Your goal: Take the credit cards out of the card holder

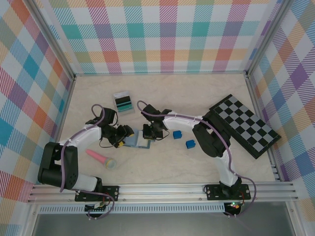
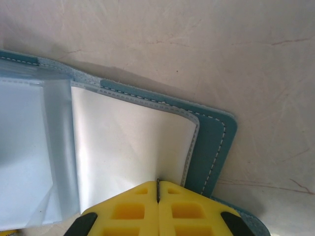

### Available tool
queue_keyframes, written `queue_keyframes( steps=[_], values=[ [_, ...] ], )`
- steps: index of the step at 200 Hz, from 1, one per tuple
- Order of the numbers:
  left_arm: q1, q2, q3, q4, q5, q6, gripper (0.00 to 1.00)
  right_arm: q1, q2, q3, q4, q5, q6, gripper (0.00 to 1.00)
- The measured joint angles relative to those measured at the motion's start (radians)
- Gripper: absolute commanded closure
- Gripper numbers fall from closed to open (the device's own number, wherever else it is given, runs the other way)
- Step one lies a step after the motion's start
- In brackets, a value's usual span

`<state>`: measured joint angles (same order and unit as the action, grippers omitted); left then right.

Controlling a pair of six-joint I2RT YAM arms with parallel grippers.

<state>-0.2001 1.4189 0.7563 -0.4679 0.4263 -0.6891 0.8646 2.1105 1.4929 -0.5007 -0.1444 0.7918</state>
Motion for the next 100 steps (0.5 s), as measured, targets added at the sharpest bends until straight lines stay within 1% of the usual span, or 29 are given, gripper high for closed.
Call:
queue_keyframes(
  steps=[30,42,85,100],
  values=[
    [0.000,0.000,0.000,0.011,0.033,-0.002,0.48,-0.001,0.001,0.000,0.002,-0.011,0.000,0.94],
    [0.000,0.000,0.000,0.020,0.043,-0.002,0.50,-0.001,0.002,0.000,0.002,-0.014,0.000,0.94],
    [0.000,0.004,0.000,0.077,0.105,-0.008,0.51,-0.002,0.002,0.000,0.003,-0.018,0.000,0.94],
    [0.000,0.014,-0.001,0.106,0.125,-0.019,0.54,-0.003,0.002,0.000,0.004,-0.022,0.000,0.94]
  ],
)
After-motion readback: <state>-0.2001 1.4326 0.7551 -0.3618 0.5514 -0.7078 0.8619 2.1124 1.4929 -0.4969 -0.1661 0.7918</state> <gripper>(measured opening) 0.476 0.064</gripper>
